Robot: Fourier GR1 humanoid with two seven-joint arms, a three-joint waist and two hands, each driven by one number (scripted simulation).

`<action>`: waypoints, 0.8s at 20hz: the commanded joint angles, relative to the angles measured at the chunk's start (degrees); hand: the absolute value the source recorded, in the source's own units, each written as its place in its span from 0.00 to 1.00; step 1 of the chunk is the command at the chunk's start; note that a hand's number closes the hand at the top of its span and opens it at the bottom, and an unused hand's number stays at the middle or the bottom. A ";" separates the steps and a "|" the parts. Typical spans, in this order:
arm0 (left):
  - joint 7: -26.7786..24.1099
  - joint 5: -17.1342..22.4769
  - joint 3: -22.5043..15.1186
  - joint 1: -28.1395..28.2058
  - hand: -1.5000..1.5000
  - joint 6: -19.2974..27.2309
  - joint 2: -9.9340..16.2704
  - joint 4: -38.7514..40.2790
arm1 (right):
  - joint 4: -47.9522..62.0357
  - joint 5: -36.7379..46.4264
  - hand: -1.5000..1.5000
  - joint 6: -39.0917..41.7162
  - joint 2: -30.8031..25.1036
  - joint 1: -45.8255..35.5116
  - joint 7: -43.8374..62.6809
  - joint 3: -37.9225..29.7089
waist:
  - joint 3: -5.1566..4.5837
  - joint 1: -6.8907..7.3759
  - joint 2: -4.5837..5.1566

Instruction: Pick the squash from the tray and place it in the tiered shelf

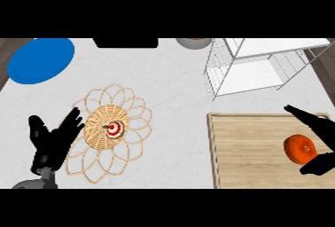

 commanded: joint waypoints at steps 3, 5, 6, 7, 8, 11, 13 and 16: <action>3.25 -0.16 1.48 -0.33 0.50 -0.64 0.12 -2.27 | 7.83 2.14 0.00 -1.35 0.27 -3.64 -6.83 -2.04 | -0.05 0.10 0.06; -1.72 0.33 2.51 -1.47 0.50 -3.07 -0.43 3.71 | 6.79 2.76 0.00 -2.45 1.20 -2.17 -8.02 -1.91 | -0.07 -0.03 0.08; 3.74 -0.95 0.65 0.73 0.50 -0.21 -0.86 -4.34 | 4.44 4.09 0.00 -3.09 5.56 -1.63 -3.21 1.06 | -0.06 0.10 0.03; 2.05 -0.99 0.80 -0.07 0.50 -0.61 -1.03 -0.45 | 7.50 5.80 1.00 -0.62 0.07 -2.10 -8.13 2.15 | -0.05 0.17 0.10; 1.51 -1.26 0.54 -1.36 0.50 -0.07 -1.25 0.48 | 8.04 9.65 1.00 0.32 -0.02 -3.85 -8.42 7.95 | -0.02 1.09 0.38; 1.61 -2.03 0.03 -1.35 0.50 0.55 -2.63 0.03 | 8.96 9.58 1.00 -1.52 -0.23 -2.14 -14.65 6.97 | -0.05 0.05 0.10; 1.32 -1.84 0.42 -0.86 0.50 -0.26 -2.27 -0.08 | 12.98 10.12 1.00 -4.10 3.63 -3.98 -14.09 6.97 | -0.05 0.19 0.12; 1.17 -1.07 2.34 -2.83 0.50 -1.03 -1.12 2.10 | 10.21 8.49 1.00 -4.42 2.49 -0.29 -18.39 5.79 | -0.06 -0.11 0.11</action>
